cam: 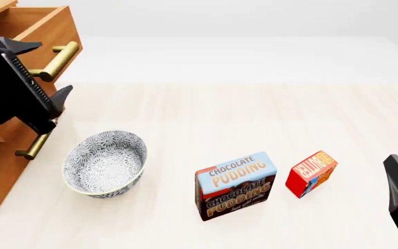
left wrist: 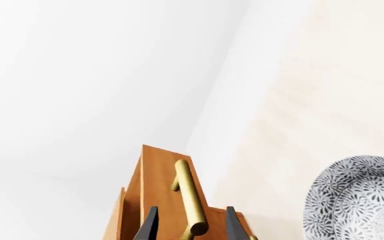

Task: Put the butter at the back in the top drawer of the cabinet and close it.

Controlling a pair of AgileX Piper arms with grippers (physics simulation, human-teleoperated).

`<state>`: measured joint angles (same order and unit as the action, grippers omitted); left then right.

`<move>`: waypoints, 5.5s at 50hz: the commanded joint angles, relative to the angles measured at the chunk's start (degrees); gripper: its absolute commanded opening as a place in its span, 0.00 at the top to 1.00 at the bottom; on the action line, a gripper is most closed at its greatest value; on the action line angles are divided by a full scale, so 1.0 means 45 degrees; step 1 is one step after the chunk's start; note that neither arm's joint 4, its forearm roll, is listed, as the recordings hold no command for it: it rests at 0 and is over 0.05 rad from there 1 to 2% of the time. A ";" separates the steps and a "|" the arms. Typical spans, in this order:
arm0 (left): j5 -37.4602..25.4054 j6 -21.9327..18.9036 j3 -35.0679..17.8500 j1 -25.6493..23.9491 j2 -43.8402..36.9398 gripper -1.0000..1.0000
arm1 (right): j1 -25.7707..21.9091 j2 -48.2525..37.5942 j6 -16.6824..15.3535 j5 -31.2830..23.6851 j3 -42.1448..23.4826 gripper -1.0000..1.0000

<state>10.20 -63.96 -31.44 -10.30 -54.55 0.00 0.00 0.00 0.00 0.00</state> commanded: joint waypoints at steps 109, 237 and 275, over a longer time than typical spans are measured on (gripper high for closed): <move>-1.2655 1.2045 -1.1296 0.1902 -0.2073 0.00 | 0.0000 0.0000 0.0000 0.0000 0.0000 0.00; -1.1232 1.4469 -0.9850 0.1797 -0.3878 0.00 | 0.0000 0.0000 0.0000 0.0000 0.0000 0.00; -1.0568 1.4701 -0.9199 0.1758 -0.4325 0.00 | 0.0000 0.0000 0.0000 0.0000 0.0000 0.00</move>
<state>-37.99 1.92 -73.47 -2.40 -73.62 0.00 0.00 0.00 0.00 0.00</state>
